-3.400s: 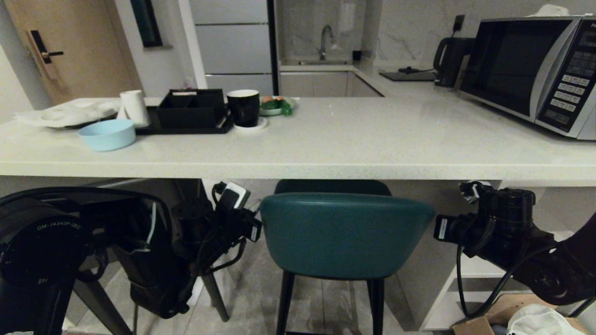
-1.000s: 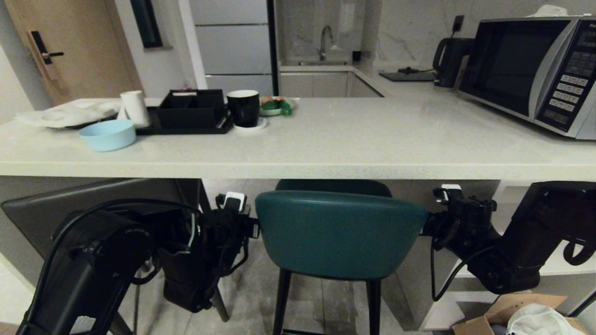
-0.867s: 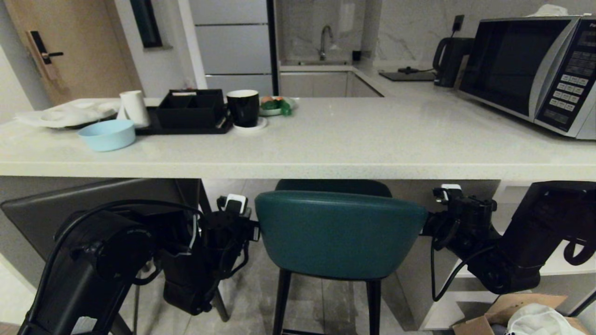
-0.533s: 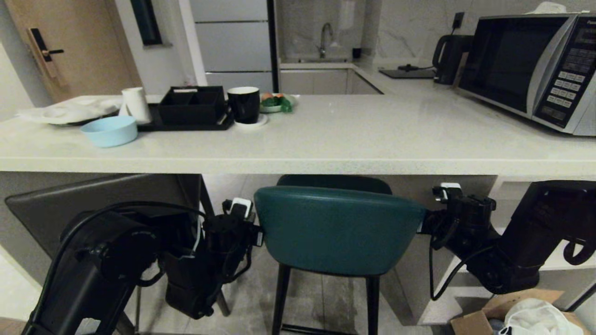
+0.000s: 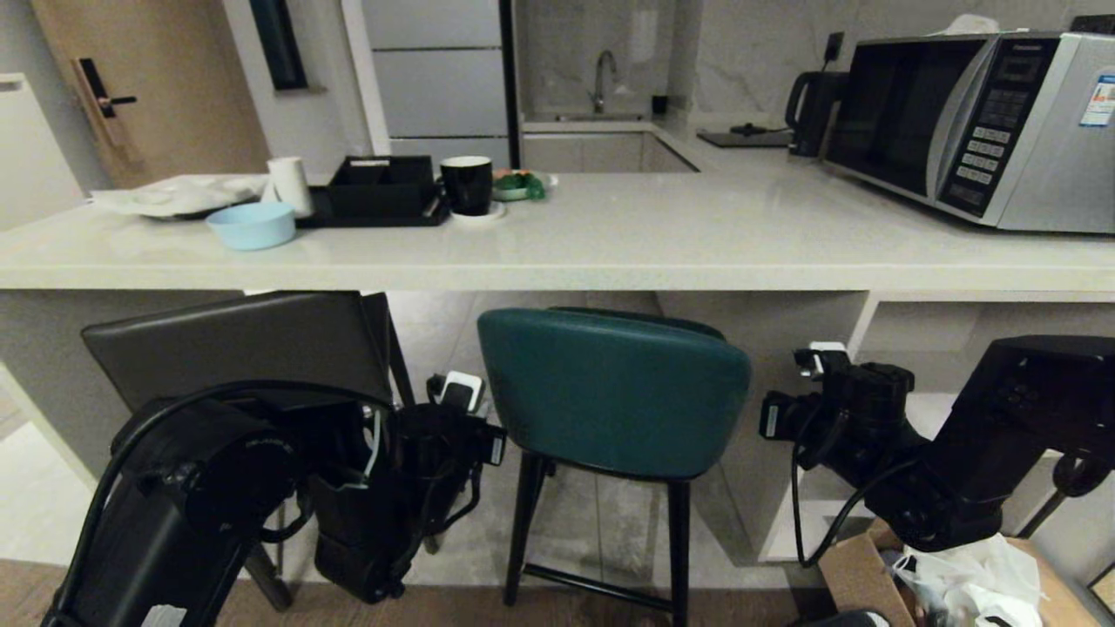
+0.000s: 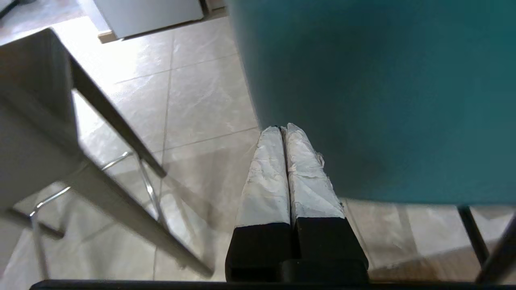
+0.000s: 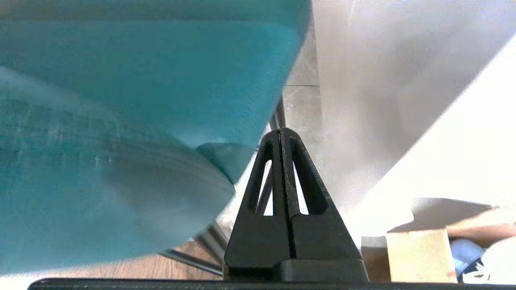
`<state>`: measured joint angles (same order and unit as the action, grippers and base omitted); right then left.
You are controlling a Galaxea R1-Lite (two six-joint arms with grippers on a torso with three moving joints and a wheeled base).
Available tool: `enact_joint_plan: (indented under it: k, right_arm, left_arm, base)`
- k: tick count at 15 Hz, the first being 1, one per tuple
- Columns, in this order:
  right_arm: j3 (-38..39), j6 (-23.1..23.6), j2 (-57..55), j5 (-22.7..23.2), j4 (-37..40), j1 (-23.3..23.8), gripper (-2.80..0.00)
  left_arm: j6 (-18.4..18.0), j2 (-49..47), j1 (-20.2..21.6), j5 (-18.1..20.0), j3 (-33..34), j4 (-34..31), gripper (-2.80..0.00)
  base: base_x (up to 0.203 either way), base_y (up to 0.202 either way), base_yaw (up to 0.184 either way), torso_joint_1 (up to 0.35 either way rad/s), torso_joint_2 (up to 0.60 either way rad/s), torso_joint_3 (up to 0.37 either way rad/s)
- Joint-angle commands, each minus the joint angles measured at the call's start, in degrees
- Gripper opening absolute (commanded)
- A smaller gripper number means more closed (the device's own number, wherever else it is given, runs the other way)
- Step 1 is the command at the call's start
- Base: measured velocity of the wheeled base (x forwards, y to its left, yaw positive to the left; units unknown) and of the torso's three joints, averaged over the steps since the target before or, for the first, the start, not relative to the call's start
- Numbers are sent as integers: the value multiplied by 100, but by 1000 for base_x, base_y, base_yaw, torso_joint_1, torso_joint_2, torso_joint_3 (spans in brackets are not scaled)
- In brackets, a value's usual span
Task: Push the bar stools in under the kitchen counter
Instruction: Pull the blue chair out from under the dining table
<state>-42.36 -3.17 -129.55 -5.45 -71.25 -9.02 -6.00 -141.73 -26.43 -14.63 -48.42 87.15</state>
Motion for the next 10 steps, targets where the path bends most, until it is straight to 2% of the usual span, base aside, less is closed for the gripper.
enact_joint_plan:
  k: [1,4,10]
  right_arm:
    - [-14,-5,3,-27,-29,55,-280]
    - [-17,-17,-11,-29,-29,140,-280]
    - [18,-26,60,-35,-38,146,-280]
  left_arm:
    - [-11,3,331,28,25,51,-280]
    - [-13,-83,727,215,-312,51,-280]
    - [-7,-259,755,189,-538,51,-280]
  base:
    - [0,0,0,0,0,0]
    - [0,0,0,0,0,0]
    - [0,0,0,0,0,0]
